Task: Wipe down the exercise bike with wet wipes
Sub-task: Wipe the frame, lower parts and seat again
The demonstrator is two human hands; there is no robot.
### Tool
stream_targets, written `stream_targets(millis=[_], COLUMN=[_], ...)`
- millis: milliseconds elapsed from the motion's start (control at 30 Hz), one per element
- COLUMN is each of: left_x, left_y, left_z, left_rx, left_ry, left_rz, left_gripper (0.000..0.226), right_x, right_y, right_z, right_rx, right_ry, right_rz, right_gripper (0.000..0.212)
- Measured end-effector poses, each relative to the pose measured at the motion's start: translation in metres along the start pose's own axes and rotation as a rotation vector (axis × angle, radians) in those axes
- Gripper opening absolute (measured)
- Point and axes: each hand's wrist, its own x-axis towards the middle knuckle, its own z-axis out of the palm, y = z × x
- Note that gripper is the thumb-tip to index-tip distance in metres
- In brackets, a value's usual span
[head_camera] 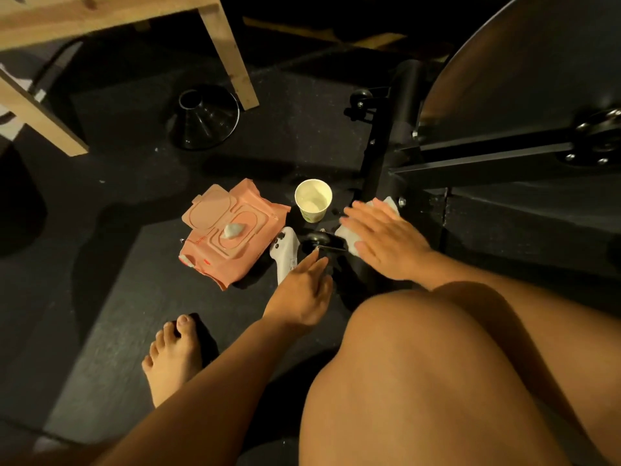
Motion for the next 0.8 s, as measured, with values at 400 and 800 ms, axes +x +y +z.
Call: stream_targets(millis=[400,800], left_x=[-0.003,0.007], left_y=[-0.002,0.001], left_z=[0.006,0.006], left_rx=[0.039,0.002], left_ry=[-0.082,-0.063], left_rz=[0.012,0.018], left_gripper=[0.061,0.058], right_x=[0.003,0.016], right_y=[-0.017,-0.022], right_z=[0.005,-0.001], right_rx=[-0.091,-0.09], right_ry=[-0.05,-0.06], right_rz=[0.181,0.293], right_gripper=[0.082,0.075])
